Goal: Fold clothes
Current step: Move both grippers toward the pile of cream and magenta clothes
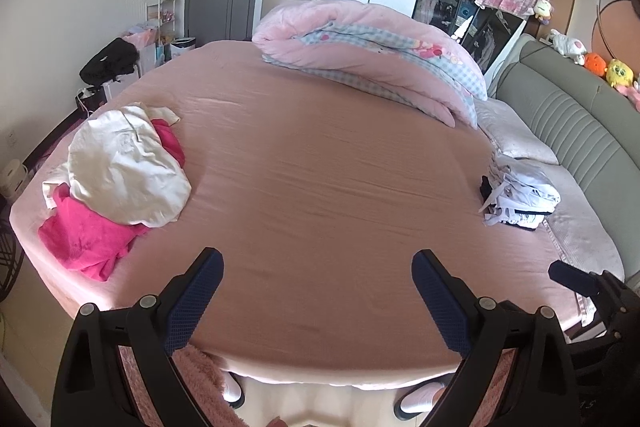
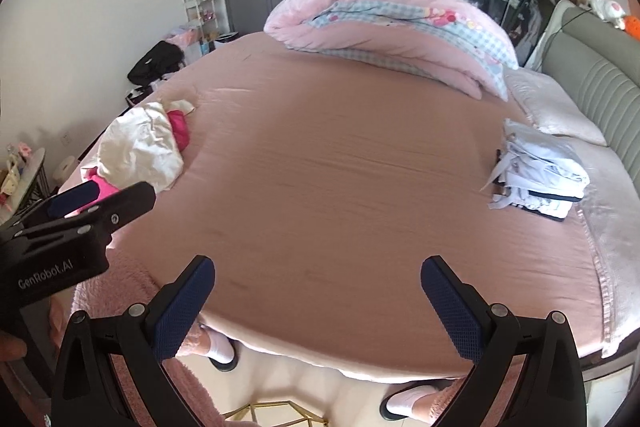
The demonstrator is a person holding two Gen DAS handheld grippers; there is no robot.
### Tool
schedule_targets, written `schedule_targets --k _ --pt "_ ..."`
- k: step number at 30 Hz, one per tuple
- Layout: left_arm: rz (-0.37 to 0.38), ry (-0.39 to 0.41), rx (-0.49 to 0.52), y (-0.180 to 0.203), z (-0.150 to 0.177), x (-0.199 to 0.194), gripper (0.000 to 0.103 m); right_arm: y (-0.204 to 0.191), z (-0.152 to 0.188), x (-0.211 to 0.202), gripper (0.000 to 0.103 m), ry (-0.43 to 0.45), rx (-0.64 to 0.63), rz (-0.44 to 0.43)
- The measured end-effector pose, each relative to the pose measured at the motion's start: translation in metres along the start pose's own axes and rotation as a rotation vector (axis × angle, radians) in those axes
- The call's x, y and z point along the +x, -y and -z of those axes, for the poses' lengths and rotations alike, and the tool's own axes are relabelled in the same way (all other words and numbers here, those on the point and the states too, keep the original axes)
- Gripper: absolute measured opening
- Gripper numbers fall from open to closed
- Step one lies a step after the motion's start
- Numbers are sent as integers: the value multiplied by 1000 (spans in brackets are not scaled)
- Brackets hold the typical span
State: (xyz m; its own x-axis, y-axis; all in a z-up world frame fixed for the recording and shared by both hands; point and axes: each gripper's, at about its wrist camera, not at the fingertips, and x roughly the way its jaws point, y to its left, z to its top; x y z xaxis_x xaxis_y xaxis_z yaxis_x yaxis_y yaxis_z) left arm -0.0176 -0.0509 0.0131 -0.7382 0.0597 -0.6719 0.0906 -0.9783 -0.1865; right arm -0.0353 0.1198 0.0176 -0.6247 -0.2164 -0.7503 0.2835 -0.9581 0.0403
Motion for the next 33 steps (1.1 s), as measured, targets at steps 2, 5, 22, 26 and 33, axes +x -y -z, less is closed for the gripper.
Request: schedule_targets --k 2,5,22,26,33 --pt "-8 12 -21 -14 -6 1 96 -8 -7 7 103 9 -14 -33" --pt "-28 30 -34 -38 -15 4 96 -25 -23 17 103 46 -66 -94" --pt "-217 -13 -280 -234 -41 46 96 -169 -84 143 103 -48 -224 -245" --pt "-239 -93 -333 -289 -39 76 96 -203 -89 194 103 -115 -249 -250" --pt "-143 -255 -462 -347 -8 144 96 -253 -91 288 103 -228 -232 -303"
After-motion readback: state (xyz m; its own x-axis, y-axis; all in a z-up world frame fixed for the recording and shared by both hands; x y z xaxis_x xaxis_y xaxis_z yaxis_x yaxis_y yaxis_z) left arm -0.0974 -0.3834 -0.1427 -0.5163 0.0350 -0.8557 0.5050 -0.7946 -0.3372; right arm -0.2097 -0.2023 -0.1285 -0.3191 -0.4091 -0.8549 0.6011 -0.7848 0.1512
